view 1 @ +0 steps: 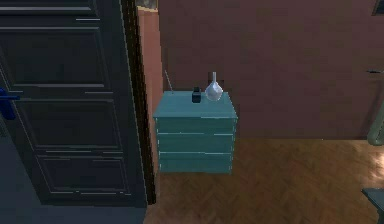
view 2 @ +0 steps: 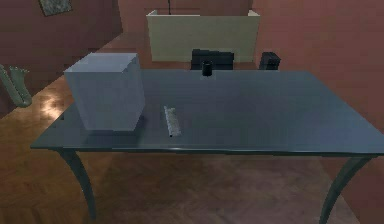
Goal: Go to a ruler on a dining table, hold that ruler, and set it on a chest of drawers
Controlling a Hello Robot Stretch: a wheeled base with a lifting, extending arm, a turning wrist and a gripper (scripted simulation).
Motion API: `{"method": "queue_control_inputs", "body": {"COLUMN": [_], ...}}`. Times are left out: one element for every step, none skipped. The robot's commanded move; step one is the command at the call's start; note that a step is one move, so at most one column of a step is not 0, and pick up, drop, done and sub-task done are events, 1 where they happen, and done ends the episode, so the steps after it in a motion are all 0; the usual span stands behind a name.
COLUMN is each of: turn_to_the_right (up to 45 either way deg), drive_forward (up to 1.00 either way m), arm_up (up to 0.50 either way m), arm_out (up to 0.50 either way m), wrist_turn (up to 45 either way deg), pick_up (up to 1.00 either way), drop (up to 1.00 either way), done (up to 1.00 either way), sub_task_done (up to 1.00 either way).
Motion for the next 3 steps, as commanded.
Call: {"method": "queue_control_inputs", "body": {"turn_to_the_right": [0.0,0.0,0.0], "drive_forward": [0.0,0.0,0.0], "arm_up": [0.5,0.38,0.0], "arm_out": [0.0,0.0,0.48], "wrist_turn": [0.0,0.0,0.0], "pick_up": [0.0,0.0,0.0], "drop": [0.0,0.0,0.0], "done": [0.0,0.0,0.0], "sub_task_done": [0.0,0.0,0.0]}}
